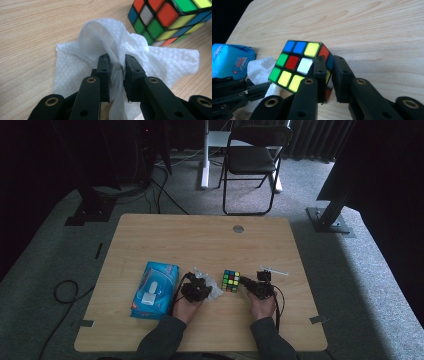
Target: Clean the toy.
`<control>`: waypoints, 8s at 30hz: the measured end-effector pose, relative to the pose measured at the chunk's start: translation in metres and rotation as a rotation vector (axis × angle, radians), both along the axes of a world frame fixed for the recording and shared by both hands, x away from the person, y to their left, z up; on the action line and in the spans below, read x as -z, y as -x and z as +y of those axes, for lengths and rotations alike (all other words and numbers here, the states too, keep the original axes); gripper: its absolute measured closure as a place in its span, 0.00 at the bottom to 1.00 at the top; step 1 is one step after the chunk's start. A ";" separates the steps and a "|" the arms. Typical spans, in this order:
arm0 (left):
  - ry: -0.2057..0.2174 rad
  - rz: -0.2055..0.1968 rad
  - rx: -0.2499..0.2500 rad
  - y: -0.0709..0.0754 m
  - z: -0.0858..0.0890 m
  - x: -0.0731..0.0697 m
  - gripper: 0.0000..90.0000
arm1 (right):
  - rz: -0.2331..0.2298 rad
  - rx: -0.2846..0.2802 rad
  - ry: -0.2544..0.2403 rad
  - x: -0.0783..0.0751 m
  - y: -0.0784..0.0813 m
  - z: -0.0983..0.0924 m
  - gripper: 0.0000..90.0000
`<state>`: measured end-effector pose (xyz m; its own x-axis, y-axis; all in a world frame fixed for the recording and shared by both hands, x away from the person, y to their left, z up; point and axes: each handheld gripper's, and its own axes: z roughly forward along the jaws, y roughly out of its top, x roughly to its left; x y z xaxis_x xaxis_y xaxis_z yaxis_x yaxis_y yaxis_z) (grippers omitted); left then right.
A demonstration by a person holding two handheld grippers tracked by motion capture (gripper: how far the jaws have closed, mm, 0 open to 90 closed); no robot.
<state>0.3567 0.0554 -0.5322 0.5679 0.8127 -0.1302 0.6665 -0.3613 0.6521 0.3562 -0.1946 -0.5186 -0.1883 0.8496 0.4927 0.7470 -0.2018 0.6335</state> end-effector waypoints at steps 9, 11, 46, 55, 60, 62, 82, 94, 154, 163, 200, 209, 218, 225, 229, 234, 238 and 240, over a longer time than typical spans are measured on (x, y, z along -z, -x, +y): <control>-0.004 0.002 0.003 0.000 0.000 0.000 0.85 | -0.065 -0.012 -0.051 -0.007 0.005 0.002 0.77; -0.003 0.001 0.002 0.000 0.000 0.000 0.85 | -0.070 -0.023 -0.063 -0.008 0.005 0.004 0.74; 0.094 -0.090 0.013 -0.008 -0.001 -0.039 0.90 | -0.067 -0.065 -0.024 -0.003 -0.002 0.019 0.75; 0.089 -0.104 0.019 -0.017 -0.011 -0.042 0.90 | -0.070 -0.073 -0.027 -0.003 -0.002 0.020 0.75; 0.088 -0.100 0.009 -0.022 -0.014 -0.041 0.90 | -0.073 -0.073 -0.026 -0.003 -0.002 0.020 0.75; 0.084 -0.101 0.009 -0.023 -0.014 -0.041 0.90 | -0.072 -0.073 -0.025 -0.003 -0.002 0.020 0.75; 0.041 -0.087 0.019 -0.035 -0.027 -0.031 0.91 | -0.085 -0.087 0.014 -0.005 0.000 0.024 0.74; -0.043 -0.037 0.009 -0.040 -0.031 -0.010 0.92 | -0.085 -0.092 0.019 -0.005 -0.001 0.024 0.74; 0.035 -0.093 0.031 -0.012 -0.017 -0.026 0.94 | -0.095 -0.102 0.004 -0.003 0.001 0.024 0.75; -0.009 -0.022 0.024 -0.019 -0.022 0.001 0.94 | -0.096 -0.103 0.004 -0.003 0.001 0.024 0.75; 0.056 -0.064 0.033 -0.012 -0.014 -0.018 0.93 | -0.099 -0.107 0.002 -0.003 0.001 0.024 0.75; 0.109 -0.078 0.046 -0.002 -0.009 -0.027 0.93 | -0.101 -0.110 0.001 -0.003 0.002 0.025 0.75; 0.113 -0.080 0.062 0.006 -0.008 -0.027 0.93 | -0.101 -0.113 -0.002 -0.002 0.002 0.025 0.75; 0.087 -0.069 0.066 0.012 -0.008 -0.023 0.93 | -0.100 -0.112 -0.003 -0.002 0.002 0.025 0.75; 0.079 -0.065 0.065 0.012 -0.009 -0.020 0.93 | -0.101 -0.112 -0.003 -0.002 0.002 0.025 0.75; 0.058 -0.051 0.057 0.010 -0.011 -0.014 0.93 | -0.101 -0.111 -0.003 -0.002 0.002 0.025 0.75; 0.041 -0.038 0.053 0.008 -0.014 -0.007 0.93 | -0.101 -0.111 -0.003 -0.002 0.002 0.025 0.75; 0.016 -0.034 0.056 0.007 -0.015 -0.004 0.93 | -0.102 -0.111 -0.003 -0.002 0.002 0.025 0.76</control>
<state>0.3496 0.0400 -0.5285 0.6168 0.7775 -0.1226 0.6226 -0.3866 0.6803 0.3539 -0.1694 -0.5163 -0.3303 0.8194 0.4685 0.6962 -0.1237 0.7071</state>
